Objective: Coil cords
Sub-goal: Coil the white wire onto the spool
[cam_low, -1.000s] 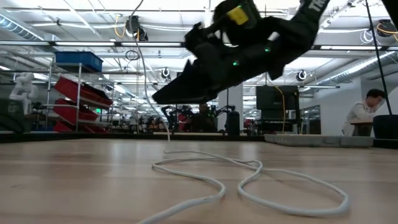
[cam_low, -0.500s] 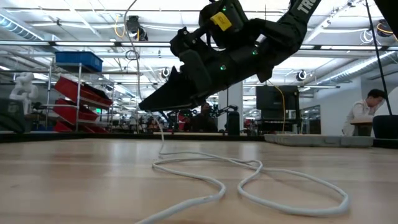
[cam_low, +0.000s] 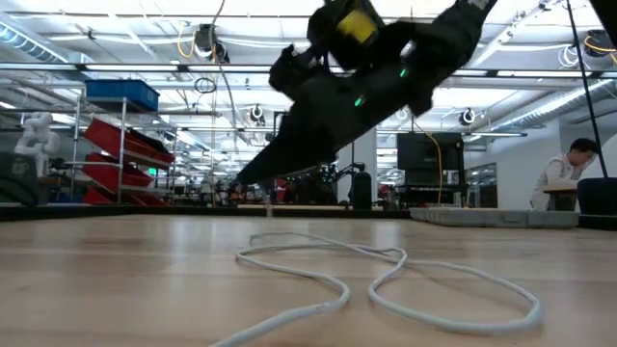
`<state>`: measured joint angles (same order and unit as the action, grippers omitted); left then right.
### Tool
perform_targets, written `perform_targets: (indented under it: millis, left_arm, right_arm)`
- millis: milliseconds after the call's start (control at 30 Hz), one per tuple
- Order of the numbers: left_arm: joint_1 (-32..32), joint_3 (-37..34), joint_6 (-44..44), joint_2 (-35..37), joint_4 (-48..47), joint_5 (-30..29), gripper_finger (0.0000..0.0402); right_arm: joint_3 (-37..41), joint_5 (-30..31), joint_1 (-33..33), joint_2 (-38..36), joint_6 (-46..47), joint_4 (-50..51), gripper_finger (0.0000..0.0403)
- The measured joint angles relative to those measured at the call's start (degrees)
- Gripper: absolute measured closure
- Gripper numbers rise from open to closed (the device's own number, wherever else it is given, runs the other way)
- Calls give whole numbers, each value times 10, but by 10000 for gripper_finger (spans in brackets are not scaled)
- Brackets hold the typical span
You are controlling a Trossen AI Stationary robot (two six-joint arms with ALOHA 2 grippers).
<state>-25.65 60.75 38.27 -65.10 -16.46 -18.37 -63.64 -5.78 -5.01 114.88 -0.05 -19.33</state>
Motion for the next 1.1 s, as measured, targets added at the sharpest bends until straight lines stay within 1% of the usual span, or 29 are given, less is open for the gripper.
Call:
perform_targets:
  millis: [100,233,333,567,667,767,867,933,1100]
  left_arm:
    - [0,0,-3,0,-16,-1,401]
    - [0,0,-4,0,-28,-2,401]
    - [0,0,-12,0,-39,-2,401]
    - [0,0,-19,0,-44,10,401]
    - [0,0,-20,0,-47,10,401]
    - [0,0,-20,0,-57,11,401]
    - [1,0,-20,0,-56,12,401]
    - [1,0,-20,0,-56,12,401]
    - [1,0,-19,0,-56,12,401]
  right_arm:
    - [0,-1,-21,-41,11,94,401]
    - [0,9,-58,-88,27,162,402]
    - [0,47,-89,-124,37,190,402]
    - [0,161,-142,-214,65,270,402]
    - [0,192,-166,-252,65,277,403]
    - [0,195,-186,-288,62,272,403]
    - [0,224,-206,-314,58,268,403]
    - [0,240,-217,-325,51,255,403]
    - [0,255,-232,-333,26,210,403]
